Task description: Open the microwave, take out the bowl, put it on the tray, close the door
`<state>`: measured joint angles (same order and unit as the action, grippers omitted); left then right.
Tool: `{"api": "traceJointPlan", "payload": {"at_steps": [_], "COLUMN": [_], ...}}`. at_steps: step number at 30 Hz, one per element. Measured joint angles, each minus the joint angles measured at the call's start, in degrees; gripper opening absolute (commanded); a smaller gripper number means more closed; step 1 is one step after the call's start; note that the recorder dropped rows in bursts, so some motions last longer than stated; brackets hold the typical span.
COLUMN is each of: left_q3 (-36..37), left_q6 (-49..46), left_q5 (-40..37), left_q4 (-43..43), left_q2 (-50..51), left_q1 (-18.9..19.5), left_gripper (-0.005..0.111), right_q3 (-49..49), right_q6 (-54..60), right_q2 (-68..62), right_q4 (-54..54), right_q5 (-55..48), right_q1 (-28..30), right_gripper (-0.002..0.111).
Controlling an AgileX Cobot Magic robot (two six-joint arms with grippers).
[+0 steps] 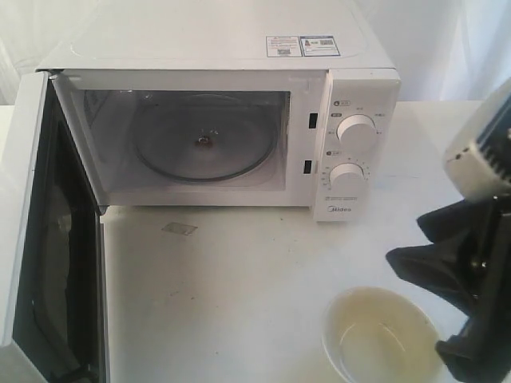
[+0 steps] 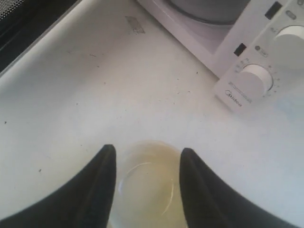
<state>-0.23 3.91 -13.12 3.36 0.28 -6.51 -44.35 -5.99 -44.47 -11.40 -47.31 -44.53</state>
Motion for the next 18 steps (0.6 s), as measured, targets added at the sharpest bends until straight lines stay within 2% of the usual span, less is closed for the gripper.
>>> {"api": "traceJointPlan", "payload": {"at_steps": [6,10,13,18], "left_q3": [0.0,0.0,0.0,0.0], "left_q6": [0.0,0.0,0.0,0.0], "left_q5": [0.0,0.0,0.0,0.0], "left_q4": [0.0,0.0,0.0,0.0], "left_q2": [0.0,0.0,0.0,0.0], "left_q1": [0.0,0.0,0.0,0.0], "left_gripper": [0.0,0.0,0.0,0.0], "right_q3": [0.0,0.0,0.0,2.1], "right_q6": [-5.5,-7.9,-8.0,-2.8], "right_q2": [0.8,1.7,3.2,6.6], "right_q4": [-7.7,-8.7,-5.6,4.2], "right_q5": [-10.3,-13.0,-10.3,1.7], "right_q1": [0.0,0.0,0.0,0.0], "right_gripper": [0.041,0.04,0.035,0.02]}}
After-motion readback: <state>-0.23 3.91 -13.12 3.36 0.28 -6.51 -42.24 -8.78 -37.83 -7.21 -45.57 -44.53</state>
